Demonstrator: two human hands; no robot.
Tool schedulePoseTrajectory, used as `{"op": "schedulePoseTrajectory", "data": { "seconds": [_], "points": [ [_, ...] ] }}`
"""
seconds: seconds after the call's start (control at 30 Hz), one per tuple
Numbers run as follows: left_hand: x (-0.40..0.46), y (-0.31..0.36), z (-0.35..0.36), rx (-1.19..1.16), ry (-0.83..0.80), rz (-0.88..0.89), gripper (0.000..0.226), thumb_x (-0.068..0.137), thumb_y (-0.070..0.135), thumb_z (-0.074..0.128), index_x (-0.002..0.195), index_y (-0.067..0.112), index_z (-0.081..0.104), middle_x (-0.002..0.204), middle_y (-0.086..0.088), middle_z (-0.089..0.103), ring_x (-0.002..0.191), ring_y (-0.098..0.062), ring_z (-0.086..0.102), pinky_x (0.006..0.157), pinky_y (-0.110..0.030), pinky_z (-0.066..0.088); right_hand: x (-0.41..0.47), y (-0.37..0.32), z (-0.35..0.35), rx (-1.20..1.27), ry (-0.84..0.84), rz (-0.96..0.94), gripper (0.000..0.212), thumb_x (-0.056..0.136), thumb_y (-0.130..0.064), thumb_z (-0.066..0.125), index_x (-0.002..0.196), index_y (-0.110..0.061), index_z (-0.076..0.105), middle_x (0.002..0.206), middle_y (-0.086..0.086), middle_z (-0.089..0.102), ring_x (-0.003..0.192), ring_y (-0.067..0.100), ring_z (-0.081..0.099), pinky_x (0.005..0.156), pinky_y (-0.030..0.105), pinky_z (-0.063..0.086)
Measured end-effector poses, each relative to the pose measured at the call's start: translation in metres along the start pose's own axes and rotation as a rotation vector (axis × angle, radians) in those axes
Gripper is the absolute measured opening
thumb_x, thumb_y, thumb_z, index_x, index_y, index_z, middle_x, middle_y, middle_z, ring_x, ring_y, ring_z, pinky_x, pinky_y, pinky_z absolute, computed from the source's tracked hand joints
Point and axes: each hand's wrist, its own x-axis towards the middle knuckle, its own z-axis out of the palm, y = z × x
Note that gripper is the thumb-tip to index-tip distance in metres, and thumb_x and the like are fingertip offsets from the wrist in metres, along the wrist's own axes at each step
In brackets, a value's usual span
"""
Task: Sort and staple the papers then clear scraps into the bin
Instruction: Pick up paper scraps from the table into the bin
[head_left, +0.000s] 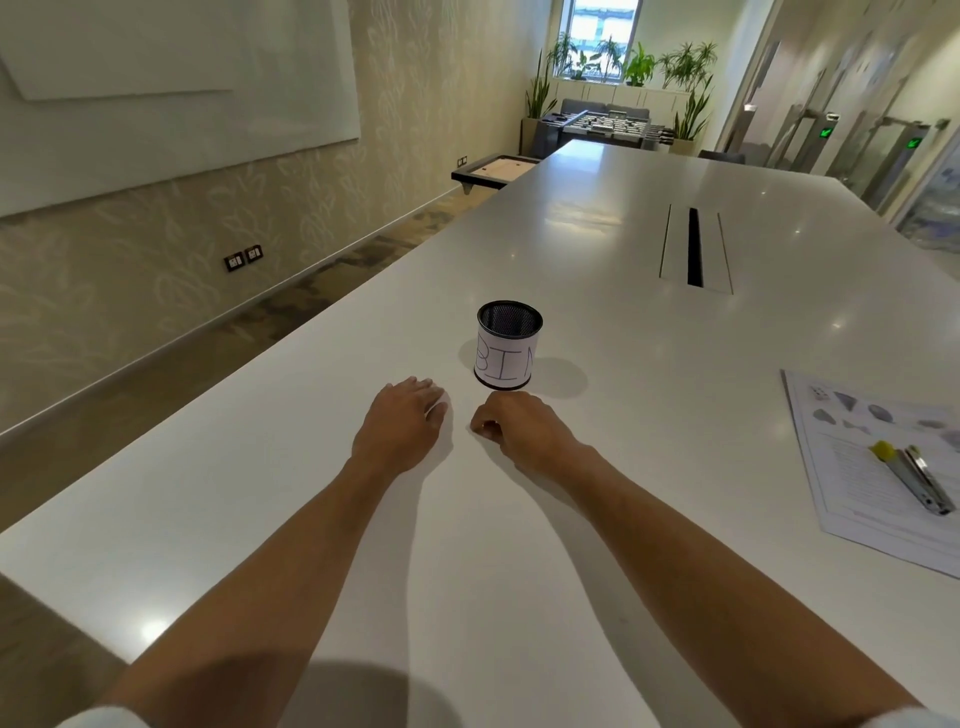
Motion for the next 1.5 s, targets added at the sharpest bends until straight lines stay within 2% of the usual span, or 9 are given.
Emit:
{"op": "schedulePoseTrajectory", "data": {
  "seconds": [0.2, 0.33, 0.43, 0.67, 0.87, 1.0, 1.13, 1.3, 1.5],
  "points": [
    [0.001, -0.001, 0.001, -0.007, 0.001, -0.005, 0.030, 0.095, 0.025, 0.048, 0.115, 0.013, 0.066, 0.119, -0.007, 0.067, 0.111, -0.027, 0.059, 0.101, -0.043, 0.039, 0.000, 0.005, 0.003, 0.054, 0.010, -0.020, 0.027, 0.068, -0.012, 0.039, 0.083, -0.007, 0.061, 0.084, 0.008, 0.063, 0.075, 0.030, 0.059, 0.068, 0.045, 0.050],
    [0.001, -0.002, 0.002, -0.008, 0.003, -0.005, 0.030, 0.094, 0.025, 0.050, 0.116, 0.012, 0.066, 0.121, -0.008, 0.066, 0.114, -0.028, 0.059, 0.102, -0.045, 0.039, 0.001, 0.003, 0.000, -0.012, -0.029, -0.033, 0.014, 0.056, -0.007, 0.034, 0.064, -0.016, 0.042, 0.061, -0.003, 0.044, 0.052, 0.018, 0.036, 0.051, 0.032, 0.031],
    [0.001, -0.001, 0.002, 0.005, 0.025, 0.009, 0.029, 0.093, 0.024, 0.050, 0.111, 0.010, 0.068, 0.113, -0.010, 0.069, 0.106, -0.030, 0.061, 0.097, -0.045, 0.042, 0.001, 0.000, -0.003, -0.011, -0.030, 0.028, 0.029, 0.063, 0.002, 0.043, 0.062, -0.024, 0.031, 0.060, -0.008, 0.034, 0.049, 0.012, 0.031, 0.050, 0.027, 0.028],
    [0.000, -0.002, 0.002, -0.019, 0.004, 0.002, 0.032, 0.096, 0.026, 0.048, 0.118, 0.010, 0.065, 0.123, -0.009, 0.065, 0.116, -0.029, 0.057, 0.103, -0.045, 0.037, -0.006, -0.006, 0.004, -0.225, -0.028, -0.011, 0.026, 0.082, 0.006, 0.044, 0.104, -0.006, 0.050, 0.102, 0.010, 0.052, 0.089, 0.028, 0.049, 0.067, 0.037, 0.037],
    [0.001, -0.001, 0.001, -0.022, -0.004, 0.000, 0.031, 0.095, 0.025, 0.049, 0.117, 0.011, 0.066, 0.125, -0.009, 0.064, 0.120, -0.029, 0.055, 0.105, -0.045, 0.036, -0.003, 0.001, 0.005, 0.208, 0.106, 0.298, 0.017, 0.078, 0.005, 0.046, 0.079, -0.008, 0.057, 0.091, 0.007, 0.065, 0.082, 0.026, 0.058, 0.071, 0.039, 0.049],
    [0.001, -0.002, 0.001, -0.035, 0.004, -0.014, 0.031, 0.094, 0.025, 0.051, 0.117, 0.011, 0.066, 0.126, -0.008, 0.064, 0.122, -0.029, 0.054, 0.106, -0.046, 0.035, -0.002, 0.002, 0.009, 0.251, 0.199, 0.454, 0.021, 0.087, -0.019, 0.062, 0.071, -0.005, 0.062, 0.084, 0.007, 0.069, 0.077, 0.023, 0.063, 0.069, 0.033, 0.053],
    [0.002, -0.001, 0.001, -0.034, -0.005, -0.018, 0.032, 0.094, 0.026, 0.051, 0.118, 0.011, 0.065, 0.128, -0.009, 0.063, 0.122, -0.028, 0.054, 0.107, -0.045, 0.035, 0.000, -0.004, 0.014, 0.227, 0.203, 0.509, 0.031, 0.083, -0.033, 0.068, 0.069, -0.007, 0.062, 0.077, 0.007, 0.066, 0.074, 0.026, 0.061, 0.067, 0.032, 0.051],
    [0.002, -0.001, 0.001, -0.026, -0.006, -0.025, 0.034, 0.094, 0.027, 0.051, 0.121, 0.011, 0.064, 0.130, -0.009, 0.061, 0.123, -0.027, 0.053, 0.107, -0.044, 0.034, 0.003, -0.016, 0.016, 0.121, 0.196, 0.526, 0.023, 0.086, -0.028, 0.068, 0.080, -0.008, 0.059, 0.086, 0.012, 0.062, 0.085, 0.032, 0.062, 0.066, 0.033, 0.046],
    [0.001, -0.001, 0.001, -0.028, -0.011, -0.035, 0.035, 0.095, 0.028, 0.050, 0.122, 0.011, 0.063, 0.131, -0.009, 0.061, 0.123, -0.027, 0.053, 0.108, -0.044, 0.033, 0.006, -0.026, 0.019, 0.011, 0.197, 0.501, 0.040, 0.087, -0.009, 0.057, 0.062, -0.018, 0.027, 0.066, -0.002, 0.030, 0.072, 0.025, 0.042, 0.062, 0.035, 0.035]
  ]
}}
